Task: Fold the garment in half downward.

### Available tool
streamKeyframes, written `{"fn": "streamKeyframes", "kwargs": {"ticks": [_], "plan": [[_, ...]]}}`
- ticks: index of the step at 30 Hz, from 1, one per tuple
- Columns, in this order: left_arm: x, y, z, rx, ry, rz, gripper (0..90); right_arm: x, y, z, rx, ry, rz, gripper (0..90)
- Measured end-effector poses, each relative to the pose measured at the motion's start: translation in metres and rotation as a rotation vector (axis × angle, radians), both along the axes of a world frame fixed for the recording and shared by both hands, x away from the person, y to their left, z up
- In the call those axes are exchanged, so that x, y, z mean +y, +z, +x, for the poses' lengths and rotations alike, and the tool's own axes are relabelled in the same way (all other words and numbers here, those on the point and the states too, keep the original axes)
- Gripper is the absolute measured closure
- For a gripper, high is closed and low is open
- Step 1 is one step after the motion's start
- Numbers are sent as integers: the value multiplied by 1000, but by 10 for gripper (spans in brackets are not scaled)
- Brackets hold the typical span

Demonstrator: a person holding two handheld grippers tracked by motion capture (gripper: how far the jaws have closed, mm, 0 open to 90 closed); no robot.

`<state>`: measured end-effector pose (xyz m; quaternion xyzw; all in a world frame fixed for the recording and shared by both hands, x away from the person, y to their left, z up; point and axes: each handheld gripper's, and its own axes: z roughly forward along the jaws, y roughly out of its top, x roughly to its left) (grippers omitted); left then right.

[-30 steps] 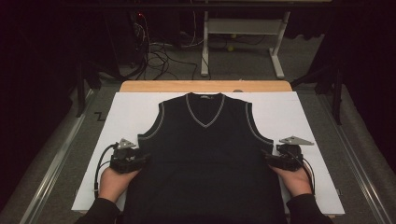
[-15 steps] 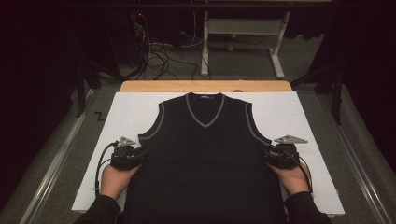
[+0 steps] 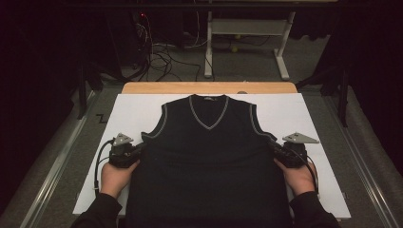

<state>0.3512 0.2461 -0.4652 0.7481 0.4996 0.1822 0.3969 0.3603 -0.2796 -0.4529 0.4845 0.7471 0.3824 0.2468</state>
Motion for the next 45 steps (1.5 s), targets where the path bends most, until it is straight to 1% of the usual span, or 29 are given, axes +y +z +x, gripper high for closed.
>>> {"fn": "streamKeyframes", "kwargs": {"ticks": [1, 2, 3, 4, 5, 6, 7, 8, 9, 10, 12, 14, 16, 21, 24, 25, 26, 30, 32, 33, 35, 38, 42, 43, 44, 45], "plan": [[0, 3, 1, -18, 4, -9, 823, 0, 2, 1, -20, -1, 5, 855], [-1, 8, 0, -46, 3, -21, 823, 0, 7, 2, -49, -5, 8, 855], [-1, 8, 0, -46, 3, -21, 823, 0, 9, 2, -65, -3, 13, 856], [0, 11, -2, -62, 2, -31, 823, 0, 12, 1, -81, -2, 18, 856], [2, 13, -2, -72, 1, -47, 823, 0, 12, 1, -81, -2, 18, 856], [3, 15, -3, -80, 4, -59, 823, 0, 14, 1, -97, 1, 22, 856], [4, 17, -2, -88, 8, -63, 823, 0, 16, 0, -107, 2, 28, 856], [5, 18, -1, -95, 13, -69, 823, -1, 20, 1, -136, 2, 34, 857], [6, 20, 4, -104, 21, -73, 823, -1, 23, 3, -147, 2, 34, 858], [6, 20, 4, -104, 21, -73, 823, -1, 23, 3, -147, 2, 34, 858], [7, 23, 9, -110, 22, -65, 823, -3, 26, 6, -154, -3, 44, 858], [8, 25, 11, -114, 25, -71, 823, -4, 29, 9, -160, -5, 50, 858], [9, 27, 9, -119, 23, -84, 823, -5, 30, 9, -161, -8, 61, 858], [12, 30, -2, -123, 1, -77, 822, -8, 33, 0, -174, 1, 87, 858], [17, 31, -8, -119, -6, -99, 822, -10, 36, -9, -191, 2, 95, 858], [20, 31, -12, -113, -17, -105, 822, -12, 37, -16, -197, 9, 98, 858], [20, 31, -12, -113, -17, -105, 822, -13, 37, -19, -196, 11, 101, 858], [24, 32, -21, -104, -43, -110, 821, -16, 35, -27, -192, 21, 103, 858], [24, 31, -27, -103, -55, -108, 821, -18, 34, -32, -186, 27, 107, 857], [24, 30, -30, -105, -60, -112, 821, -19, 33, -38, -184, 31, 105, 857], [25, 28, -37, -98, -69, -122, 820, -19, 33, -41, -182, 34, 103, 857], [25, 22, -47, -82, -83, -112, 820, -21, 30, -50, -171, 46, 110, 856], [25, 12, -63, -35, -111, -78, 819, -21, 25, -65, -144, 61, 94, 855], [25, 10, -68, -23, -114, -81, 819, -21, 23, -68, -136, 66, 92, 855], [26, 9, -73, -14, -121, -78, 819, -21, 19, -76, -119, 73, 79, 855], [26, 8, -78, -10, -127, -74, 819, -21, 19, -76, -119, 73, 79, 855]]}}
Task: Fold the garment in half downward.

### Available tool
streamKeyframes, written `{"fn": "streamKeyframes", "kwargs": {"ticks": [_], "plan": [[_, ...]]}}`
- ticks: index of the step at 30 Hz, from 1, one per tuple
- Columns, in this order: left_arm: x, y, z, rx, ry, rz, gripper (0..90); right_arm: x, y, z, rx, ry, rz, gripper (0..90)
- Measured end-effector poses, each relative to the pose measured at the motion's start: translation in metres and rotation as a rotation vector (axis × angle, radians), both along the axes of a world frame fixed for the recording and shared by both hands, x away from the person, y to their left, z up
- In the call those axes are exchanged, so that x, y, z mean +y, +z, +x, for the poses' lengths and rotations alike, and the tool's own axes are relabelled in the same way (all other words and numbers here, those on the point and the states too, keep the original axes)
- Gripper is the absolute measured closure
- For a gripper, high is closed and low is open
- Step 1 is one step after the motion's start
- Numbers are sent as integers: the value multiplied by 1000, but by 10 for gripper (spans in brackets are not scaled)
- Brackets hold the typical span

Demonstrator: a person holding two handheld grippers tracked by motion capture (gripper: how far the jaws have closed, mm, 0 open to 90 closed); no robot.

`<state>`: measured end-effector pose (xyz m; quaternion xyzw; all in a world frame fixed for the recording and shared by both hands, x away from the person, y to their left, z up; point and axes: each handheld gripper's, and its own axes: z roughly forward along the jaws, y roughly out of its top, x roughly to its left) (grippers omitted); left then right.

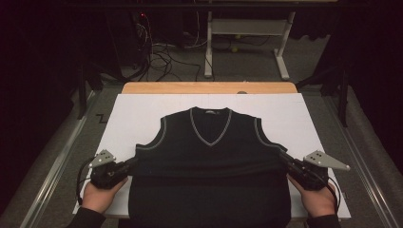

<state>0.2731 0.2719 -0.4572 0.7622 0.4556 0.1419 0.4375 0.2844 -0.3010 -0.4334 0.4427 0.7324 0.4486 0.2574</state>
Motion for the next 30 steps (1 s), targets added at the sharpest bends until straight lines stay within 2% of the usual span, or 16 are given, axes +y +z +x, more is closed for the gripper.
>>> {"fn": "streamKeyframes", "kwargs": {"ticks": [2, 4, 6, 8, 10, 15, 19, 24, 27, 30], "plan": [[0, 0, -10, 1, -8, 2, 819, -1, -4, -11, 21, 7, -11, 855], [0, 0, -18, 2, -14, 5, 818, -1, -5, -14, 26, 8, -13, 855], [1, 0, -25, 1, -16, 12, 818, -2, -7, -25, 40, 16, -23, 855], [1, -3, -30, 13, -18, 15, 817, -1, -9, -28, 45, 18, -29, 855], [1, -7, -32, 35, -24, 30, 817, -1, -12, -37, 69, 25, -42, 854], [1, -17, -35, 79, -34, 54, 814, -1, -17, -46, 93, 31, -62, 853], [0, -19, -39, 60, -41, 81, 814, -3, -22, -51, 121, 34, -60, 850], [-1, -21, -40, 66, -42, 89, 807, -4, -24, -52, 128, 37, -58, 844], [-1, -21, -40, 44, -47, 75, 780, -3, -25, -52, 129, 40, -58, 816], [2, -21, -39, 39, -31, 42, 626, -4, -25, -51, 113, 42, -46, 734]]}}
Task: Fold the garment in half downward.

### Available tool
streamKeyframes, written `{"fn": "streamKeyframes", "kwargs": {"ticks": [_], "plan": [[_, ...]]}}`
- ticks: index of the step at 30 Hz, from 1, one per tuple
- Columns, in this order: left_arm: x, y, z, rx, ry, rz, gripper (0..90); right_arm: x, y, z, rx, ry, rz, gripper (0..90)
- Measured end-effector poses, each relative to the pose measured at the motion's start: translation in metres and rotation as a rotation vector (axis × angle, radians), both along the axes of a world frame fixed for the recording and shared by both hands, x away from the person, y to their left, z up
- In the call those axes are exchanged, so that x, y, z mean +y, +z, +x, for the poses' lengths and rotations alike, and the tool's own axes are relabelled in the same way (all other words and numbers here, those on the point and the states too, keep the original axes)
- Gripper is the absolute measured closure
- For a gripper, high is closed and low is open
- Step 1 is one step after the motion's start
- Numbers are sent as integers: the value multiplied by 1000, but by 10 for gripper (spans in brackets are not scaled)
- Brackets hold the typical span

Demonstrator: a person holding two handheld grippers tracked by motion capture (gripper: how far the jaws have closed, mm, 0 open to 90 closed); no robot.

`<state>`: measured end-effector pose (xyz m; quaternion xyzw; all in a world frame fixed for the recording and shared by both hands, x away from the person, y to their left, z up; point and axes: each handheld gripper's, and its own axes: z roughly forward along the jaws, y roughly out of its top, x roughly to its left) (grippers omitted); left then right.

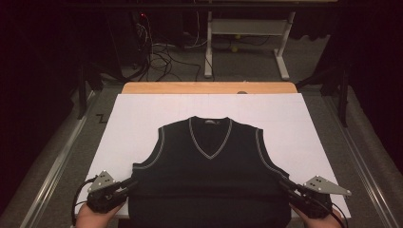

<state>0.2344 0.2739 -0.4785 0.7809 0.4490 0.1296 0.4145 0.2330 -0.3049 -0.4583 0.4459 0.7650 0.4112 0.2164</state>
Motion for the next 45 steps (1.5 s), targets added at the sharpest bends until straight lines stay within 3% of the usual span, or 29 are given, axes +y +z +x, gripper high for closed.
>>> {"fn": "streamKeyframes", "kwargs": {"ticks": [1, 2, 3, 4, 11, 13, 15, 19, 21, 29, 34, 38, 45], "plan": [[2, 0, 1, -3, 8, -18, 543, -2, 1, 0, -10, -9, 15, 678], [3, -1, 1, -7, 18, -33, 543, -2, 1, 0, -10, -9, 15, 678], [5, -1, 2, -8, 27, -45, 465, -3, 3, 0, -30, -29, 22, 595], [6, -1, 3, -12, 33, -56, 465, -3, 3, 0, -30, -29, 22, 595], [12, 1, 7, -86, 45, -107, 298, -7, 3, 5, -104, -56, 53, 345], [12, 2, 11, -93, 46, -111, 263, -8, 3, 8, -113, -63, 56, 266], [10, 2, 15, -99, 48, -109, 152, -8, 3, 15, -120, -75, 72, 141], [7, 7, 24, -132, 77, -96, 62, -5, 3, 25, -114, -66, 73, 67], [6, 9, 30, -129, 73, -106, 0, -1, 3, 32, -114, -64, 67, 2], [1, 13, 54, -101, 55, -97, 0, 3, 7, 53, -115, -49, 49, 1], [-4, 19, 74, -97, 57, -109, 0, 4, 17, 75, -118, -49, 33, 2], [-12, 19, 89, -94, 53, -88, 0, 7, 21, 93, -115, -54, 29, 2], [-18, 29, 129, -60, 55, -84, 0, 13, 23, 122, -88, -59, 11, 2]]}}
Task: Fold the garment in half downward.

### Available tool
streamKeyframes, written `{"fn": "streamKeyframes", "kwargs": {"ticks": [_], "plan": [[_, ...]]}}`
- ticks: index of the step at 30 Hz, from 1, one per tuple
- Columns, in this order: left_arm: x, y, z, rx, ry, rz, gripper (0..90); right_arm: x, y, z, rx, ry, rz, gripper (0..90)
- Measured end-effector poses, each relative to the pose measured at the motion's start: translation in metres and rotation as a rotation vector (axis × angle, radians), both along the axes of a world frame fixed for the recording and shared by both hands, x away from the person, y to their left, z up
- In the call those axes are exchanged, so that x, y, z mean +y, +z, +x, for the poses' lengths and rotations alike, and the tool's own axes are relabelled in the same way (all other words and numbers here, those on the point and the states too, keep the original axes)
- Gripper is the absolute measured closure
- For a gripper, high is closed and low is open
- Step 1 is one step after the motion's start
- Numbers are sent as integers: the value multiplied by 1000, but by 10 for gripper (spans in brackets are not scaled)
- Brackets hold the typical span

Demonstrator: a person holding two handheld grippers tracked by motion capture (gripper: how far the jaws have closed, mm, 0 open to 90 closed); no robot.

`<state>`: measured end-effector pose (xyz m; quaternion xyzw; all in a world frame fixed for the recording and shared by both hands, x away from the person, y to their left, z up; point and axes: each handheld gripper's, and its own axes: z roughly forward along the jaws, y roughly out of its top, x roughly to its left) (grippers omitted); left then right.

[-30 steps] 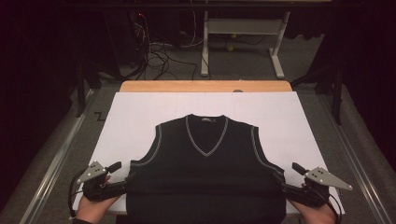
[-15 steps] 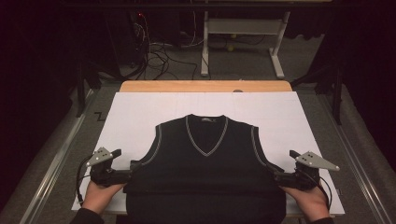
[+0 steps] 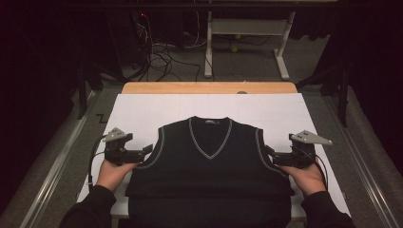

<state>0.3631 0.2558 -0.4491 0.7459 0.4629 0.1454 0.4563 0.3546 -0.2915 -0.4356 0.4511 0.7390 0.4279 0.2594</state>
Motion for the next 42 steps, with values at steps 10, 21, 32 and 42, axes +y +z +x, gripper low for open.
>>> {"fn": "streamKeyframes", "kwargs": {"ticks": [10, 21, 32, 42], "plan": [[-20, 10, 44, 51, 23, 11, 0, 12, 0, 37, 31, -12, -7, 3], [-40, -15, 75, 175, 68, 33, 0, 29, -6, 72, 94, -29, -30, 86], [-45, -31, 84, 240, 107, 112, 4, 42, -25, 93, 208, -41, -58, 153], [-68, -23, 89, 268, 112, 270, 157, 54, -37, 96, 248, -53, -129, 193]]}}
